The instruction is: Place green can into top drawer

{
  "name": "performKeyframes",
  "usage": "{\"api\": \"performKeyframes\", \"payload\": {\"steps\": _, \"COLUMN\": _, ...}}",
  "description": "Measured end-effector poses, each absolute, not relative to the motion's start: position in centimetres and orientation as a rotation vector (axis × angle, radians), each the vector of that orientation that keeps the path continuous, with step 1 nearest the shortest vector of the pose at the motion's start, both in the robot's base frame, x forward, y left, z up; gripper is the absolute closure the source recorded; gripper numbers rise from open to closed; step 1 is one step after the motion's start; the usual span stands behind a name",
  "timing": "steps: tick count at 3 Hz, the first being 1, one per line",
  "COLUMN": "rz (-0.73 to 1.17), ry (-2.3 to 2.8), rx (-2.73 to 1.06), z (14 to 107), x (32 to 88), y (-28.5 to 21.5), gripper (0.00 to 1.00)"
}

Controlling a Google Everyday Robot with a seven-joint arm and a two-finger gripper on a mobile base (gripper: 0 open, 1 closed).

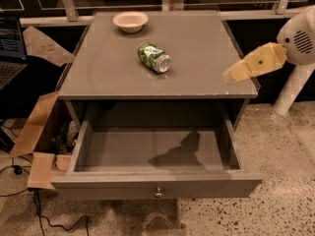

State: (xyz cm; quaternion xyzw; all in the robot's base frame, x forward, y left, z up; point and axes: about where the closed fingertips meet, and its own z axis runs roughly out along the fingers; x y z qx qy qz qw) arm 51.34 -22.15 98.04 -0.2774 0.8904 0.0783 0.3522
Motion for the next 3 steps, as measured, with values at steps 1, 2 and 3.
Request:
{"api": "performKeyframes", "payload": {"steps": 1, "rz": 0.203, "ry": 2.304, "rx": -0.718, "z": 98.0, "x": 51.3, "y": -22.1, "gripper": 0.0}}
{"api": "performKeyframes", "payload": {"steps": 2, "rz": 0.152, "ry": 2.31, "rx": -0.899, "z": 97.6, "x": 52.5, "y": -18.1, "gripper": 0.0}}
{"api": "performKeyframes", "payload": {"steps": 3, "rz": 0.091, "ry": 2.29, "rx": -1.169, "z": 97.0, "x": 54.5, "y": -11.7, "gripper": 0.0}}
